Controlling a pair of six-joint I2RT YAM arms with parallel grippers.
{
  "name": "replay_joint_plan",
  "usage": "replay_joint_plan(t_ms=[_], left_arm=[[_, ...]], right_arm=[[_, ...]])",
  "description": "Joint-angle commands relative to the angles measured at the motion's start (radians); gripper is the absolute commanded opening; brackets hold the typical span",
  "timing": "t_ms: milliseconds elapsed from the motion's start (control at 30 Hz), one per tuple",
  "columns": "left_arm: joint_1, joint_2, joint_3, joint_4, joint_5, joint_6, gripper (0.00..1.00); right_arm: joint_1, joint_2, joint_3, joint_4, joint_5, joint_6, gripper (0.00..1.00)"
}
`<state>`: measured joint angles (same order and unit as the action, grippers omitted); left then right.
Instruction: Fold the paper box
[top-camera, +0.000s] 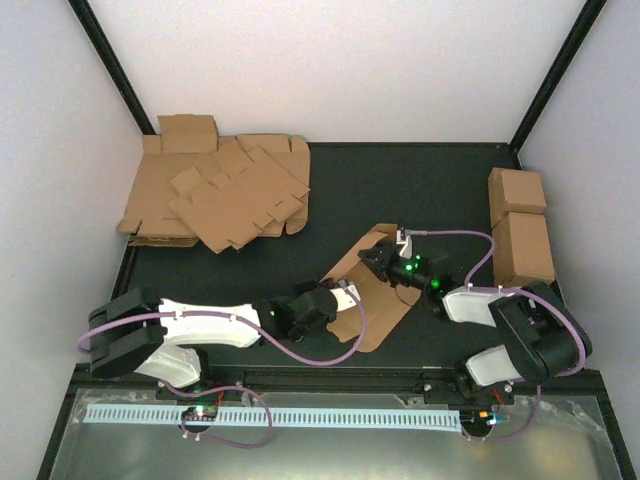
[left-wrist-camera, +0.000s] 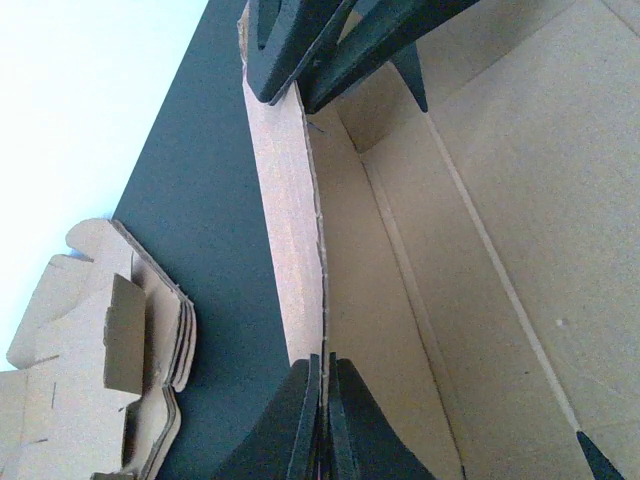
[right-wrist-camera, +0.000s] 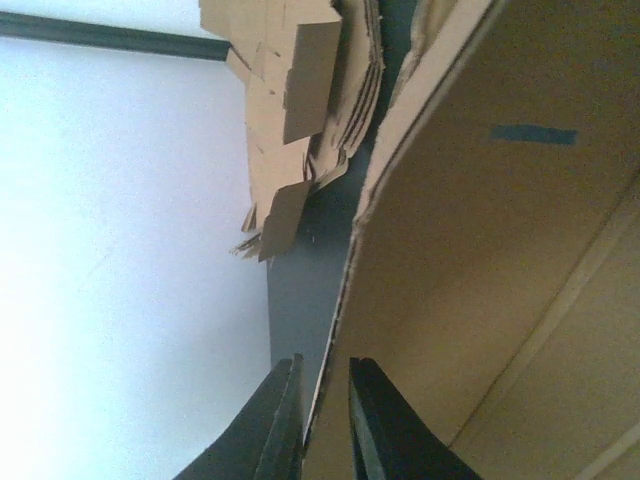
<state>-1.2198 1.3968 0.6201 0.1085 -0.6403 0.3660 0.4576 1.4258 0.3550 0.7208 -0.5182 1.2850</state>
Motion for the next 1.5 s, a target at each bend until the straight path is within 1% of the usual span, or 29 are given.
replay_joint_plan(t_ms=[0,67,167,200,233,333,367,400,467,500,533,600,667,700,800,1000,1100,1267,1400,1467], left_arm=[[-0.011,0.019,0.000,-0.064,0.040,0.005,0.09],[-0.012,0.006,0.011,-0.089,0.057,-0.010,0.24],[-0.012,-0.036,0.049,-0.165,0.104,-0.074,0.53],[-0.012,-0.055,0.063,-0.196,0.123,-0.114,0.65],[-0.012,-0.081,0.077,-0.221,0.142,-0.144,0.73],[-0.007,-0.181,0.114,-0.268,0.181,-0.252,0.95],[-0.004,-0.216,0.127,-0.279,0.181,-0.288,0.98],[0.002,-0.231,0.142,-0.286,0.175,-0.324,0.99],[0.018,-0.257,0.175,-0.303,0.117,-0.427,0.99],[0.039,-0.254,0.208,-0.350,0.089,-0.512,0.99],[0.084,-0.242,0.256,-0.415,0.125,-0.573,0.99],[0.204,-0.192,0.349,-0.522,0.335,-0.647,0.99],[0.306,-0.135,0.416,-0.579,0.554,-0.681,0.99],[0.339,-0.108,0.440,-0.590,0.640,-0.676,0.99],[0.408,-0.026,0.501,-0.612,0.816,-0.649,0.99],[0.510,0.113,0.562,-0.640,1.003,-0.567,0.99],[0.522,0.181,0.591,-0.656,1.048,-0.523,0.94],[0.523,0.309,0.684,-0.748,1.103,-0.465,0.84],[0.523,0.362,0.703,-0.749,1.124,-0.458,0.82],[0.523,0.376,0.707,-0.746,1.124,-0.457,0.79]], right_arm=[[-0.003,0.011,0.009,0.057,-0.012,0.009,0.13],[-0.003,0.015,0.003,0.065,-0.006,0.009,0.10],[-0.003,0.023,-0.008,0.092,0.001,0.011,0.07],[-0.003,0.025,-0.010,0.097,0.005,0.009,0.06],[-0.002,0.026,-0.011,0.101,0.007,0.006,0.06],[-0.003,0.027,-0.023,0.115,0.013,0.000,0.06],[-0.003,0.027,-0.029,0.124,0.016,0.000,0.06],[-0.003,0.027,-0.033,0.130,0.018,-0.001,0.05],[-0.003,0.029,-0.038,0.139,0.017,-0.002,0.06],[-0.003,0.030,-0.040,0.145,0.017,-0.002,0.05],[-0.003,0.031,-0.041,0.148,0.015,-0.001,0.05],[-0.003,0.032,-0.044,0.155,0.015,-0.002,0.05],[-0.003,0.032,-0.044,0.157,0.015,-0.003,0.05],[-0.003,0.031,-0.045,0.157,0.015,-0.005,0.05],[-0.003,0.028,-0.045,0.152,0.017,-0.010,0.05],[-0.004,0.034,-0.045,0.153,0.015,-0.014,0.05],[-0.003,0.040,-0.043,0.155,0.014,-0.016,0.06],[-0.003,0.051,-0.039,0.159,0.011,-0.018,0.06],[-0.002,0.057,-0.038,0.161,0.012,-0.020,0.06],[-0.003,0.062,-0.035,0.156,0.009,-0.024,0.07]])
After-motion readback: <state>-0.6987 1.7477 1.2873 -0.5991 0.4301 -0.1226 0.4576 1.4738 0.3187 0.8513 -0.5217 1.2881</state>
